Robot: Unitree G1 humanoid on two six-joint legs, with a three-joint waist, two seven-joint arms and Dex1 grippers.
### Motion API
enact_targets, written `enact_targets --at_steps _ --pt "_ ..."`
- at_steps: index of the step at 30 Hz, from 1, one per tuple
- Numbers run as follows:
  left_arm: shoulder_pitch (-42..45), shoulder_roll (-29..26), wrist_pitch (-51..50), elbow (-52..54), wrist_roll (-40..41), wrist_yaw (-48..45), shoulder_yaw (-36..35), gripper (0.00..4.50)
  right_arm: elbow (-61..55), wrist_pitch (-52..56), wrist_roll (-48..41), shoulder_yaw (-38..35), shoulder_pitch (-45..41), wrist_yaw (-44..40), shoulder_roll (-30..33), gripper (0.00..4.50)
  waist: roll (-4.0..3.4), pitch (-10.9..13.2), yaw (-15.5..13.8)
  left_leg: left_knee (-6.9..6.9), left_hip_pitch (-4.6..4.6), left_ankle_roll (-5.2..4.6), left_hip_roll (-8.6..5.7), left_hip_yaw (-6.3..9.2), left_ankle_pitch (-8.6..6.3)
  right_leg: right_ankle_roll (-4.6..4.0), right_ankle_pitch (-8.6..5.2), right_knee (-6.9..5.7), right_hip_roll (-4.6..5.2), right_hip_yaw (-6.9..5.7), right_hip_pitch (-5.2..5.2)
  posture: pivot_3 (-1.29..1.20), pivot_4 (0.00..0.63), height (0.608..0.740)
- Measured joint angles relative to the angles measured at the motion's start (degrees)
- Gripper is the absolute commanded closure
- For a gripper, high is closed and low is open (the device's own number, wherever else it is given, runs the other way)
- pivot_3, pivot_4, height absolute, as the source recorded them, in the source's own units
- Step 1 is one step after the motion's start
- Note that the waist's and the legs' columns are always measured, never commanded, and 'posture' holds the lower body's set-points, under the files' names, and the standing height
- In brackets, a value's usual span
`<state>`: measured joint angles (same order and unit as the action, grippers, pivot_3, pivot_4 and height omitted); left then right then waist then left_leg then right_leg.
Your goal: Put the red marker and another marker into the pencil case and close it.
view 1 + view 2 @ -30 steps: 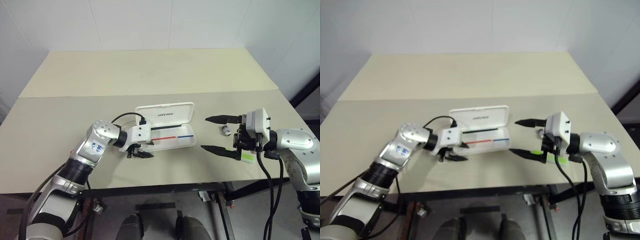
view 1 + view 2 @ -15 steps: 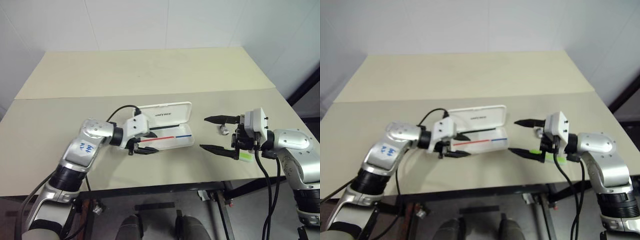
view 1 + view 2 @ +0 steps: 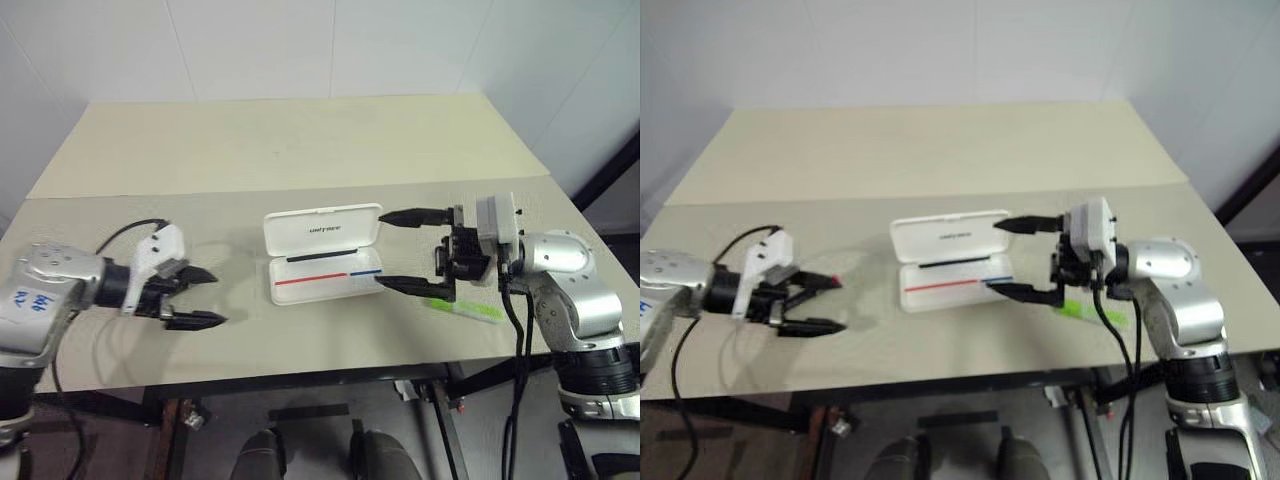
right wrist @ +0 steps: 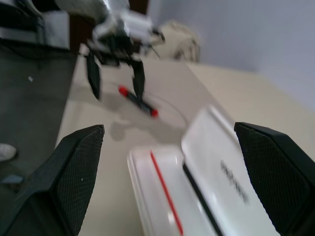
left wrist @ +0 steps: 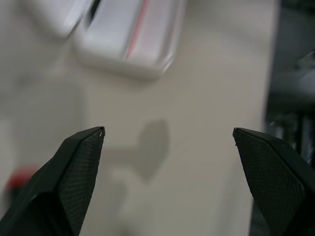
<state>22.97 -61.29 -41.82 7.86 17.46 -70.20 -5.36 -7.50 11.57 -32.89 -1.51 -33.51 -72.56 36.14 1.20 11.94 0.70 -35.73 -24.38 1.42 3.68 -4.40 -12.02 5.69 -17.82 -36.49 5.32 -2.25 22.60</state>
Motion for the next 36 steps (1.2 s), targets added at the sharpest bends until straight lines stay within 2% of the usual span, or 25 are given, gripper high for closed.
enact_targets --at_steps 8,14,22,25,27,35,36 --pt "4.5 -2.3 0.7 -8.8 -7.9 5.1 7.1 0.06 -4.0 2.8 -1.9 1.8 -1.8 -0.5 -1.1 0.00 0.02 0.0 -0.5 0.21 -0.04 0.02 -0.01 -0.13 -0.04 -0.03 -0.02 0.09 0.00 0.04 0.13 0.00 0.150 0.740" --pt "7.9 -3.0 2.2 -14.9 -12.7 4.1 13.8 0.06 -4.4 3.6 -1.8 1.8 -1.4 0.2 -1.1 0.00 0.05 0.0 -0.5 0.25 -0.04 0.04 0.02 -0.21 -0.03 -0.04 -0.03 0.05 -0.07 0.08 0.23 0.00 0.150 0.740" --pt "12.9 -2.9 8.5 -24.0 -18.5 2.9 17.8 0.06 -5.9 3.8 -1.7 1.6 0.7 2.2 -1.1 0.00 0.09 0.0 -0.5 0.23 -0.04 0.04 0.03 -0.28 -0.03 -0.04 -0.03 0.02 -0.06 0.14 0.26 0.00 0.150 0.740" --pt "13.8 -2.5 10.0 -25.4 -19.4 1.8 18.4 0.69 -6.0 3.8 -1.6 1.6 0.8 3.0 -1.1 0.00 0.09 0.0 -0.5 0.23 -0.04 0.04 0.03 -0.29 -0.03 -0.04 -0.03 0.00 -0.06 0.14 0.26 0.00 0.150 0.740" --pt "14.3 -2.4 11.3 -26.2 -19.7 0.9 19.2 1.28 -6.1 3.8 -1.5 1.6 0.8 3.3 -1.1 0.00 0.10 0.0 -0.5 0.23 -0.03 0.04 0.03 -0.28 -0.03 -0.04 -0.03 -0.02 -0.06 0.15 0.26 0.00 0.150 0.740" --pt "15.0 -1.5 12.5 -27.4 -20.0 0.4 19.4 3.92 -6.1 3.6 -1.1 1.5 0.9 4.0 -1.0 0.00 0.10 0.0 -0.5 0.09 0.02 0.03 0.04 -0.26 0.00 -0.04 -0.03 -0.27 -0.03 0.16 0.25 0.00 0.150 0.740" --pt "15.0 -1.4 12.5 -27.4 -20.0 0.5 19.4 3.96 -6.1 3.6 -1.1 1.5 0.9 4.1 -1.0 0.00 0.10 0.0 -0.5 0.08 0.03 0.03 0.04 -0.27 0.00 -0.04 -0.03 -0.28 -0.03 0.17 0.25 0.00 0.150 0.740"
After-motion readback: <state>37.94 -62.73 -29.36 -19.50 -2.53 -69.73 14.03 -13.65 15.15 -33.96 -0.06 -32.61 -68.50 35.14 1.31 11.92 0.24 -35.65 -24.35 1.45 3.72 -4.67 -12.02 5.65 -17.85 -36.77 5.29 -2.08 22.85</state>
